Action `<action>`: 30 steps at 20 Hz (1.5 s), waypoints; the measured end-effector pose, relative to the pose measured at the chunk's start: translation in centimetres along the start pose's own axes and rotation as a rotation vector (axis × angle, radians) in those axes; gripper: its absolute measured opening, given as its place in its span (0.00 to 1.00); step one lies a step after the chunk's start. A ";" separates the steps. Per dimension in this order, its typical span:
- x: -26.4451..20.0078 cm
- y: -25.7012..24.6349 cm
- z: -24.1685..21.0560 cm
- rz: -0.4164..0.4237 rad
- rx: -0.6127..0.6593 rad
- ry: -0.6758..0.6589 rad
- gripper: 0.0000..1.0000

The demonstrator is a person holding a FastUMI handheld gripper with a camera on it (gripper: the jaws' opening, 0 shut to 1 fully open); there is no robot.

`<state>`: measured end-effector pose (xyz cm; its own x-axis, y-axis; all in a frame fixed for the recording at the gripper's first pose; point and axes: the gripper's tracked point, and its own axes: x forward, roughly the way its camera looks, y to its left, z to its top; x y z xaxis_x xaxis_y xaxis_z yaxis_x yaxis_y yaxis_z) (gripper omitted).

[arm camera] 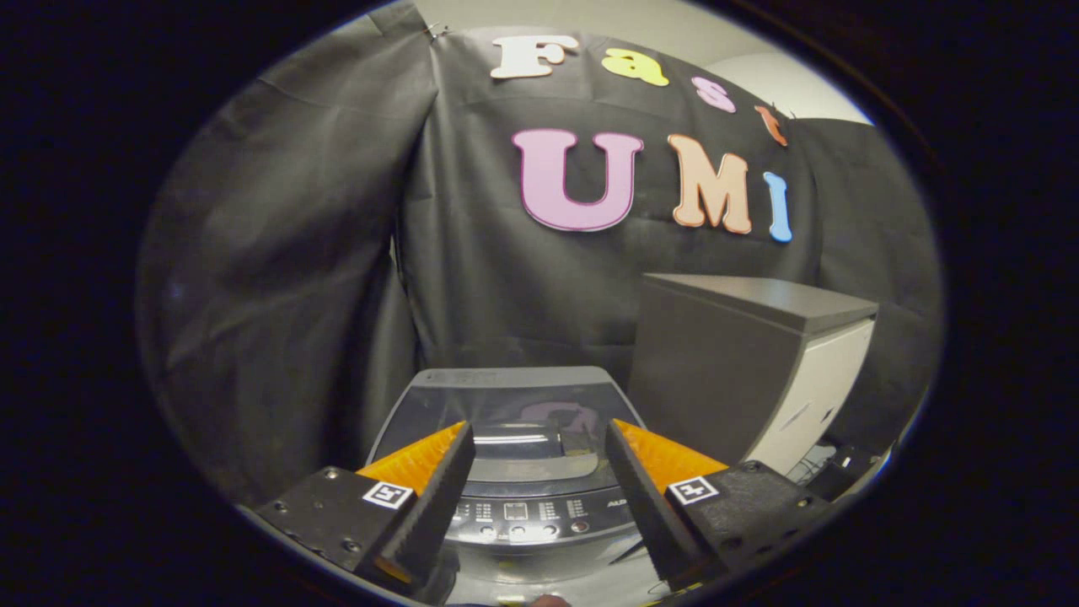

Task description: Put the clothes into the washing machine and then close the washing machine lid.

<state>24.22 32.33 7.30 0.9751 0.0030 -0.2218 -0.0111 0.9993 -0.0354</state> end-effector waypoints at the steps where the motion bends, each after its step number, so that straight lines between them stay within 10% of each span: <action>1: -0.8 -0.3 1.0 0.007 0.007 -0.023 0.93; 30: -12.6 -14.7 3.1 0.054 -0.001 -0.252 0.95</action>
<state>12.76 17.72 13.66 0.9975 0.0655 0.0268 -0.0647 0.9974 -0.0307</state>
